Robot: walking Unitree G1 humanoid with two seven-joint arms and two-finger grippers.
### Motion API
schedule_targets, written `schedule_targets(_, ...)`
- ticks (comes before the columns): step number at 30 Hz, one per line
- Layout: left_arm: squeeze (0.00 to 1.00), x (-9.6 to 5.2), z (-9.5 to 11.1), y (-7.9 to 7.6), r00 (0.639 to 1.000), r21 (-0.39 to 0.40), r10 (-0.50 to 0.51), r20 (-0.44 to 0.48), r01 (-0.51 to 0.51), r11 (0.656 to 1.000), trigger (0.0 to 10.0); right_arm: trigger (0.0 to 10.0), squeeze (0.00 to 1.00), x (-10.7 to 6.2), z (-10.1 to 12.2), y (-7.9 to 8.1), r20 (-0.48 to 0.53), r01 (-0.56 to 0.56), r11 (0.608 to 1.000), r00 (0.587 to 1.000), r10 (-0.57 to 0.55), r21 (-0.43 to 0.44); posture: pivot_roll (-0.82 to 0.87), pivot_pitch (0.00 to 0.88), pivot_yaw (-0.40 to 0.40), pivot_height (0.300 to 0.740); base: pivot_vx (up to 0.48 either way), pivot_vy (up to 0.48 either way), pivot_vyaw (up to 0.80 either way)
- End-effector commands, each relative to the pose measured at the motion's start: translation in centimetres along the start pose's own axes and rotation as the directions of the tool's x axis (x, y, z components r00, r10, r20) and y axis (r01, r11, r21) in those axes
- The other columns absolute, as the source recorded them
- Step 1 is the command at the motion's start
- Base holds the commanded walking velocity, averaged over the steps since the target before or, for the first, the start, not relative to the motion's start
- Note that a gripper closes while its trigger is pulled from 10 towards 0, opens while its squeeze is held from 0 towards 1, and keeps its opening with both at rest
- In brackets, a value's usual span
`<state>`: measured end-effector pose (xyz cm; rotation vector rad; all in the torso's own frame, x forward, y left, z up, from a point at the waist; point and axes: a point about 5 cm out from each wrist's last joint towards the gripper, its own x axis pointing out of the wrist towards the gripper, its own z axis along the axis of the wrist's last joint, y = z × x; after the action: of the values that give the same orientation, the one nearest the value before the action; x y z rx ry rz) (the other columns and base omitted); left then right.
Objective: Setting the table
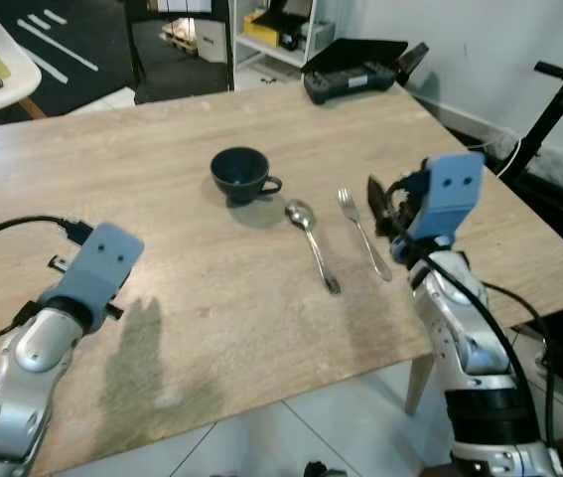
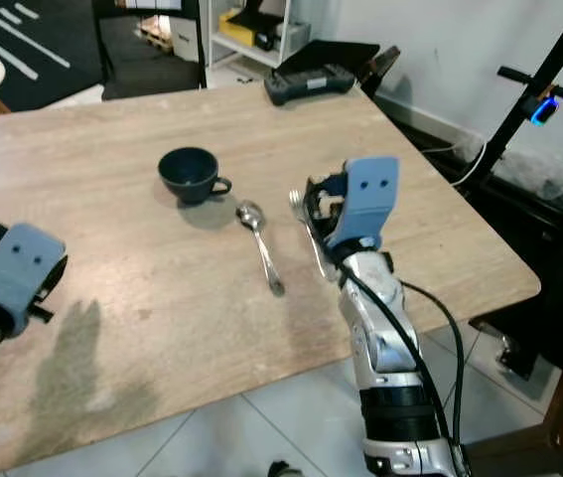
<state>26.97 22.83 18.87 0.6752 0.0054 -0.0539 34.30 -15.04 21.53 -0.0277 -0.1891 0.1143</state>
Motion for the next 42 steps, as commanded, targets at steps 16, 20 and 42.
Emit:
schedule_targets(16, 0.0, -0.6, 1.2, -0.6, 0.998, -0.101, 0.059, 0.017, -0.057, 0.993, 10.0, 10.0, 0.0, 3.5, -3.6, -1.9, -0.249, -0.011, 1.0, 0.969, 0.009, -0.007, 0.2, 0.178, 0.058, 0.74, 0.0, 0.0, 0.0)
schedule_targets(20, 0.0, -0.6, 1.2, -0.3, 0.998, -0.106, 0.069, 0.01, -0.068, 0.992, 10.0, 10.0, 0.0, 3.4, -4.7, -1.9, -0.295, -0.033, 0.999, 0.955, 0.025, -0.022, 0.2, 0.174, 0.057, 0.74, 0.0, 0.0, 0.0)
schedule_targets(42, 0.0, 0.1, 1.6, -0.7, 0.998, -0.119, 0.056, 0.022, -0.053, 0.992, 10.0, 0.0, 0.0, 1.5, -9.0, -3.4, -0.442, 0.043, 0.999, 0.896, -0.027, 0.027, 0.18, 0.155, 0.069, 0.74, 0.0, 0.0, 0.0)
